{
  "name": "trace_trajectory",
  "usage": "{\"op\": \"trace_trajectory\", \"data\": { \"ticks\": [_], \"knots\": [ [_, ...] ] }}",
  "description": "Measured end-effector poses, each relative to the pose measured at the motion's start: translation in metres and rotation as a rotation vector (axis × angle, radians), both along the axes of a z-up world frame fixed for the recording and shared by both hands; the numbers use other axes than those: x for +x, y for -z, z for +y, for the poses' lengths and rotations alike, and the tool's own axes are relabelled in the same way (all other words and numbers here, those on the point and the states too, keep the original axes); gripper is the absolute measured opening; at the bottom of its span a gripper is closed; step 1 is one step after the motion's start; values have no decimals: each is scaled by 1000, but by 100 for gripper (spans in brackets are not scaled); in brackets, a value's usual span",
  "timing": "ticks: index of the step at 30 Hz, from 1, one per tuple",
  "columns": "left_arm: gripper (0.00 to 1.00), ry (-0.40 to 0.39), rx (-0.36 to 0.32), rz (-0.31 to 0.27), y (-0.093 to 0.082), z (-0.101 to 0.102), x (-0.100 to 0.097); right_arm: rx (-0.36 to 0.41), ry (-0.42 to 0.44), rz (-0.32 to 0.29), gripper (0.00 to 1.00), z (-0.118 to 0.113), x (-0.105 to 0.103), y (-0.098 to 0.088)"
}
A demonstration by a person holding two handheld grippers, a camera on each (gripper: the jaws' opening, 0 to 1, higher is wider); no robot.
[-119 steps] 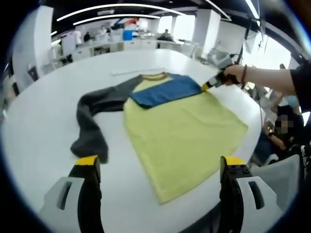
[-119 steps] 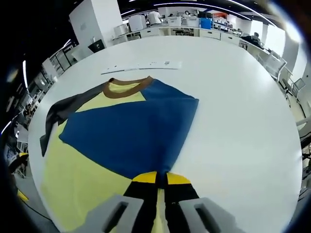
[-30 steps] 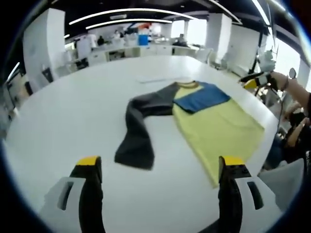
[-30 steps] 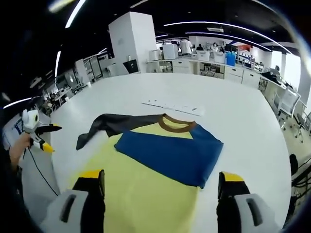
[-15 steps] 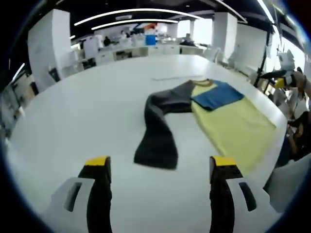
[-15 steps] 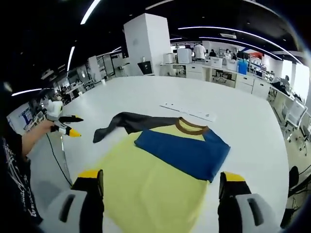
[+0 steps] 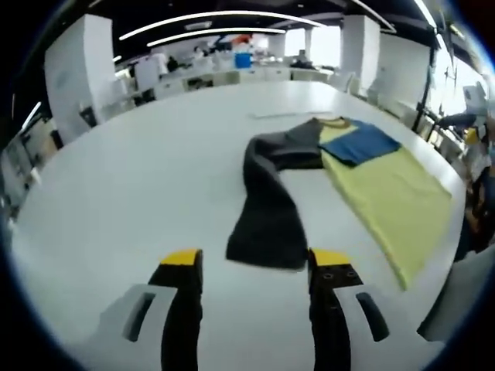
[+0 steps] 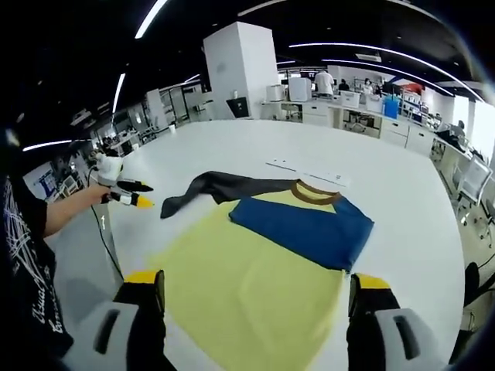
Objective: Fold the garment on the visible template until the final outline fits inside the template.
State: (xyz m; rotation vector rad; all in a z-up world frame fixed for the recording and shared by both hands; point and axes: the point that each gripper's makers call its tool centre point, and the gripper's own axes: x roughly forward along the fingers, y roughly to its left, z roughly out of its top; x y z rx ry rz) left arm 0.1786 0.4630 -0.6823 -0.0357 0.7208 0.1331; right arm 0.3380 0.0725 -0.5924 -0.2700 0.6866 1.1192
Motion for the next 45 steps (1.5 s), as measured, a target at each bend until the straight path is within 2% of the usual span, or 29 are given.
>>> {"op": "trace_trajectory", "data": {
  "ticks": [3,11,19,21,27,32,37,39,42,45],
  "knots": [
    [40,-34,-19,-1,7,6,2,4,20,6,99,-5,0,2],
    [33,-25,-16,25,22,10,9,-19,43,1,98,-14,-1,6],
    [26,-14,-29,52,35,11,14,-11,48,16,98,-10,-3,8],
    [25,-11,-18,86,40,13,11,-9,53,17,98,-9,-2,8],
    [22,-7,-24,81,41,14,14,-20,51,14,98,-10,-1,10],
    [19,-42,-68,65,41,18,18,-33,53,17,97,-12,-2,13],
    [16,-30,-63,65,41,19,19,-46,51,18,97,-15,-4,15],
    [13,-26,-67,61,41,18,20,-58,55,16,96,-17,-3,17],
    [2,-21,-88,56,41,14,22,-68,57,12,96,-19,-3,17],
    [0,-10,-66,59,41,12,24,-73,55,10,96,-19,-3,18]
  ]
}}
